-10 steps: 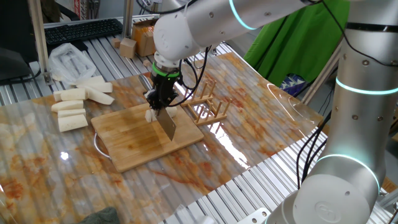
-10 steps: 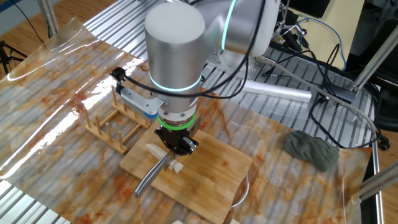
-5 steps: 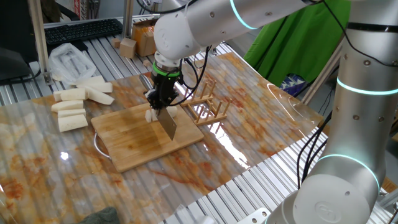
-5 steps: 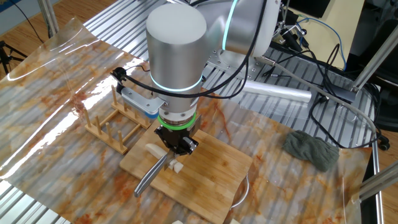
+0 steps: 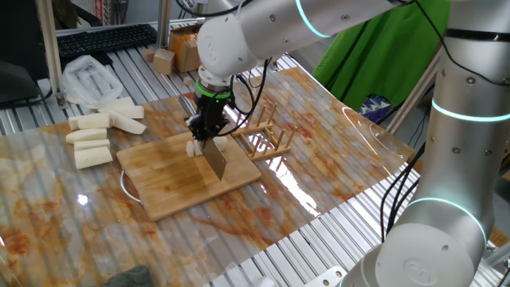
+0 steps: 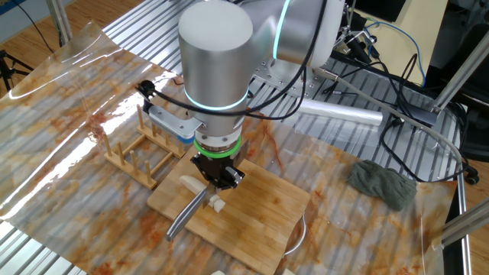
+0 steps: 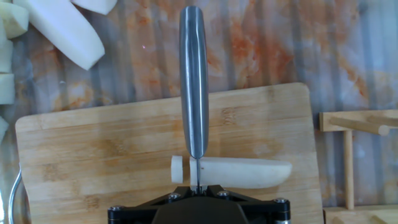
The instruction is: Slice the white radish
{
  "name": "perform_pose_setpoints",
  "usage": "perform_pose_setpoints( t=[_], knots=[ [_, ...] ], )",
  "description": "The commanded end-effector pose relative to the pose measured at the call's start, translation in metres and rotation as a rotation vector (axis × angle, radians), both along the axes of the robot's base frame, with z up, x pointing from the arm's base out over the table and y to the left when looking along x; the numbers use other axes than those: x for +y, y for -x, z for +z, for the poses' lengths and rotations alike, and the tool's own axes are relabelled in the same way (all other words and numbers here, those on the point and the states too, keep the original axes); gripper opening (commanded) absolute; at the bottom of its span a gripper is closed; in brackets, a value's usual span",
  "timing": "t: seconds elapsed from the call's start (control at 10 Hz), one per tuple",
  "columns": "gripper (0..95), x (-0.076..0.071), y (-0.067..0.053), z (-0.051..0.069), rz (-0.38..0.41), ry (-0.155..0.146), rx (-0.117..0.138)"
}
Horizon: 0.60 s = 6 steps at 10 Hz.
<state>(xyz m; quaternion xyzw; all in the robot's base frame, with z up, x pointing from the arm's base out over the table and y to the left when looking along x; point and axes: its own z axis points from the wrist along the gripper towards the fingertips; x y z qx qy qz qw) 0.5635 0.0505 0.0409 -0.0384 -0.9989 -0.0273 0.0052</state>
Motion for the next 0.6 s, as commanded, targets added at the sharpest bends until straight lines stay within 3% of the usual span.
perform_pose_setpoints(
  t=[0.1,0.6],
  knots=[
    [0.0,0.0007,0.0000,-0.0128,-0.001,-0.003,-0.005],
    [0.0,0.0032,0.0002,-0.0046,-0.017,-0.014,0.004]
  ],
)
